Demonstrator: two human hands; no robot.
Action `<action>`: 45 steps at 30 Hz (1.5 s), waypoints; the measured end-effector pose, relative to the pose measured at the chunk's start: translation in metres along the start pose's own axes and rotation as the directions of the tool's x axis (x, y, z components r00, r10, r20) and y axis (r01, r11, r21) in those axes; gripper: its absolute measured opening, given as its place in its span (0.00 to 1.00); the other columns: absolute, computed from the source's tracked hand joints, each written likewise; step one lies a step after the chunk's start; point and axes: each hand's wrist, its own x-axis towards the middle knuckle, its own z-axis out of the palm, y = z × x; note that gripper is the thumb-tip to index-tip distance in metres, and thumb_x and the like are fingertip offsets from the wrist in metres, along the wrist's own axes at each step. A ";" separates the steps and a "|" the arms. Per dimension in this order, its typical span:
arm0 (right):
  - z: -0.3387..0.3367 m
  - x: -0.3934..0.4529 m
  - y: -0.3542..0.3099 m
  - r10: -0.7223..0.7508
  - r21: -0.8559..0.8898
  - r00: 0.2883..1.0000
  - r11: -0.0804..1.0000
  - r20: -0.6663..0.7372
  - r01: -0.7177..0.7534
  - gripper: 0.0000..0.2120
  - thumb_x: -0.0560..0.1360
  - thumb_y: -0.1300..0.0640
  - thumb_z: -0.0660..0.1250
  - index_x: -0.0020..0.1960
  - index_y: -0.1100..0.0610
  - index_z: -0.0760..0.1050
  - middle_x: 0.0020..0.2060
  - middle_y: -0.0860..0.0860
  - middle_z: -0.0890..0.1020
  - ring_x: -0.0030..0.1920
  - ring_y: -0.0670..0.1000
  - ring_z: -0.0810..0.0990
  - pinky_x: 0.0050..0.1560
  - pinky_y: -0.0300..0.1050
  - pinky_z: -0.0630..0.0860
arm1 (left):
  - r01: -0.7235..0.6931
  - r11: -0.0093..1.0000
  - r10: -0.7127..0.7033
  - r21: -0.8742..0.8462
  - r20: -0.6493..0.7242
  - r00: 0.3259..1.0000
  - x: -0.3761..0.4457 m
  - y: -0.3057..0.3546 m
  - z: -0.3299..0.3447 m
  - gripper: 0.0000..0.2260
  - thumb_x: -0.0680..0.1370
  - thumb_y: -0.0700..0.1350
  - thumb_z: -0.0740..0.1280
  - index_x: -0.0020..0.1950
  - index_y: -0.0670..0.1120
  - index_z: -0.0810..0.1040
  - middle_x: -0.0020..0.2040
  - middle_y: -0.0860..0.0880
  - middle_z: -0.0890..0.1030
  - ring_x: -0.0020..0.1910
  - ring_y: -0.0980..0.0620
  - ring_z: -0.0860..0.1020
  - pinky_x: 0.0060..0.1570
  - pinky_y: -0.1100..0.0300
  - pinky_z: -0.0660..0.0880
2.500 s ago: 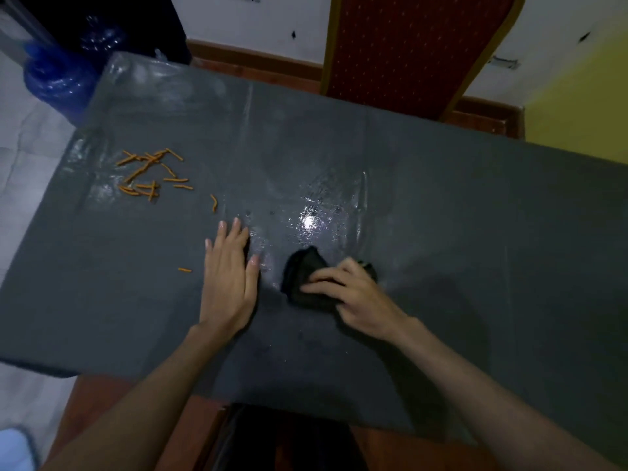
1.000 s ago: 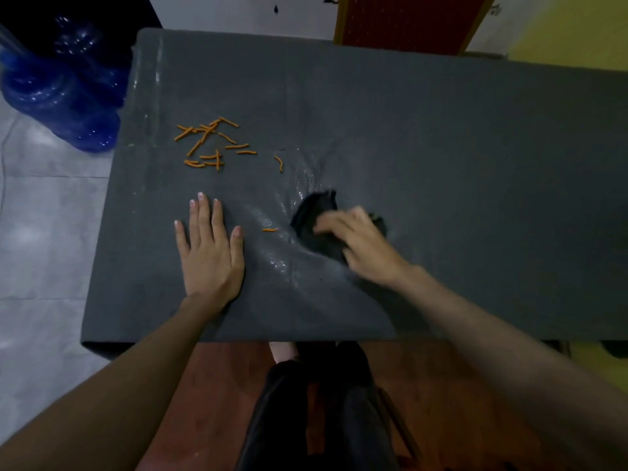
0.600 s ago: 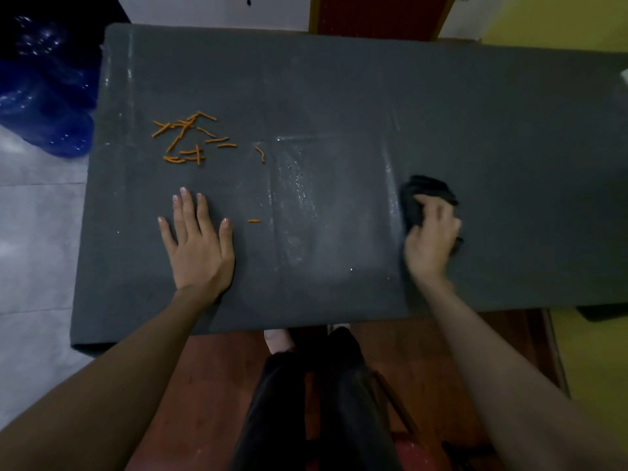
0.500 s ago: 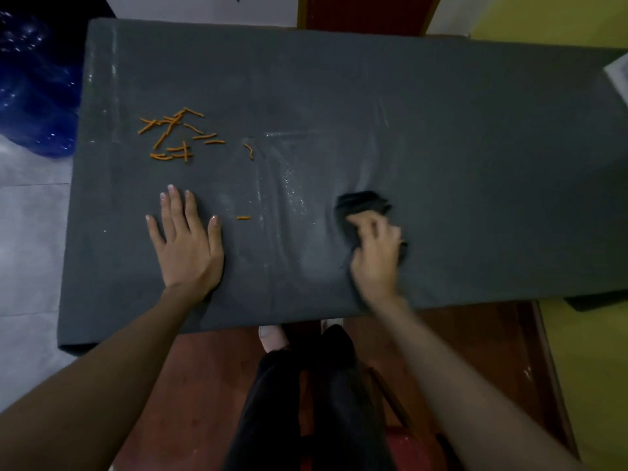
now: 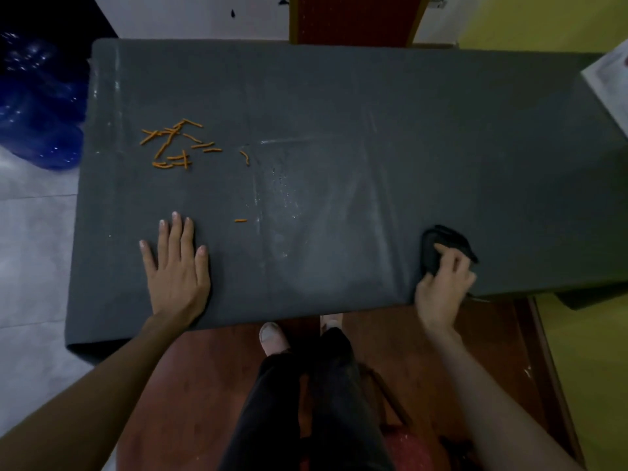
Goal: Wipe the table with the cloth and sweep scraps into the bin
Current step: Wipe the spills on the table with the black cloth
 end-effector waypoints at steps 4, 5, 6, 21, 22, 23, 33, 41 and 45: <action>0.032 -0.056 -0.058 -0.146 0.078 0.987 0.987 0.066 0.141 0.29 0.62 0.75 0.63 0.61 0.57 0.74 0.57 0.58 0.73 0.51 0.60 0.71 0.54 0.52 0.66 | 0.016 1.000 -0.016 0.008 -0.014 1.000 0.000 0.002 0.002 0.28 0.83 0.54 0.44 0.80 0.43 0.57 0.82 0.46 0.54 0.81 0.47 0.50 0.78 0.43 0.42; 0.038 -0.072 -0.074 -0.206 0.119 0.974 0.974 0.095 0.195 0.29 0.62 0.74 0.63 0.60 0.56 0.74 0.57 0.56 0.74 0.50 0.58 0.71 0.53 0.52 0.69 | 0.013 1.000 -0.013 0.012 -0.017 1.000 0.000 0.002 0.001 0.28 0.83 0.54 0.44 0.80 0.43 0.57 0.82 0.46 0.54 0.81 0.47 0.50 0.78 0.43 0.43; 0.043 -0.088 -0.090 -0.280 0.165 0.952 0.952 0.125 0.258 0.28 0.62 0.73 0.63 0.60 0.55 0.75 0.57 0.55 0.74 0.50 0.57 0.70 0.53 0.52 0.70 | 0.011 1.000 -0.010 0.014 -0.019 1.000 0.000 0.001 0.001 0.28 0.83 0.53 0.44 0.80 0.43 0.57 0.82 0.46 0.54 0.81 0.47 0.50 0.78 0.43 0.43; 0.043 0.084 -0.101 0.133 0.108 0.989 0.986 -0.070 -0.125 0.21 0.75 0.71 0.57 0.64 0.57 0.70 0.65 0.59 0.69 0.60 0.64 0.69 0.62 0.54 0.66 | 0.011 0.999 -0.010 0.034 -0.015 1.000 -0.002 0.001 0.000 0.28 0.83 0.54 0.42 0.81 0.44 0.56 0.82 0.47 0.54 0.81 0.48 0.50 0.78 0.44 0.43; 0.050 0.078 -0.110 0.059 0.082 0.997 0.995 -0.051 -0.055 0.21 0.74 0.71 0.58 0.64 0.56 0.71 0.64 0.59 0.70 0.59 0.64 0.70 0.61 0.51 0.65 | 0.008 0.999 -0.007 0.033 -0.018 1.000 -0.002 0.001 0.000 0.28 0.83 0.54 0.42 0.81 0.44 0.56 0.82 0.47 0.54 0.81 0.48 0.50 0.78 0.44 0.43; 0.058 0.065 -0.120 -0.054 0.071 0.998 0.996 -0.023 0.055 0.22 0.73 0.71 0.59 0.64 0.56 0.72 0.63 0.59 0.70 0.57 0.64 0.70 0.60 0.49 0.64 | 0.005 0.999 -0.004 0.034 -0.020 1.000 -0.002 0.002 0.000 0.28 0.83 0.54 0.42 0.81 0.44 0.56 0.82 0.47 0.54 0.81 0.48 0.50 0.78 0.44 0.43; 0.038 0.018 -0.148 -0.808 0.368 0.541 0.588 0.233 0.720 0.28 0.64 0.77 0.57 0.60 0.61 0.76 0.57 0.56 0.80 0.55 0.60 0.76 0.59 0.43 0.67 | -0.003 0.998 0.004 0.056 -0.013 1.000 -0.001 0.000 0.004 0.27 0.83 0.54 0.44 0.81 0.44 0.57 0.81 0.47 0.55 0.81 0.47 0.51 0.78 0.42 0.46; 0.089 0.144 -0.207 -0.161 0.148 0.986 0.977 0.036 0.154 0.19 0.76 0.70 0.55 0.64 0.58 0.67 0.65 0.60 0.70 0.60 0.63 0.68 0.62 0.53 0.66 | -0.009 0.996 0.013 0.087 -0.046 0.999 0.001 -0.005 0.007 0.25 0.84 0.52 0.48 0.80 0.45 0.58 0.81 0.47 0.57 0.81 0.47 0.53 0.77 0.42 0.49; 0.106 0.107 -0.221 -0.564 0.137 0.819 0.824 0.103 0.550 0.23 0.71 0.70 0.62 0.65 0.57 0.69 0.63 0.57 0.71 0.57 0.61 0.69 0.60 0.47 0.65 | -0.011 0.995 0.016 0.097 -0.049 0.999 0.002 -0.005 0.007 0.25 0.84 0.52 0.49 0.80 0.45 0.59 0.81 0.47 0.57 0.80 0.47 0.53 0.77 0.41 0.50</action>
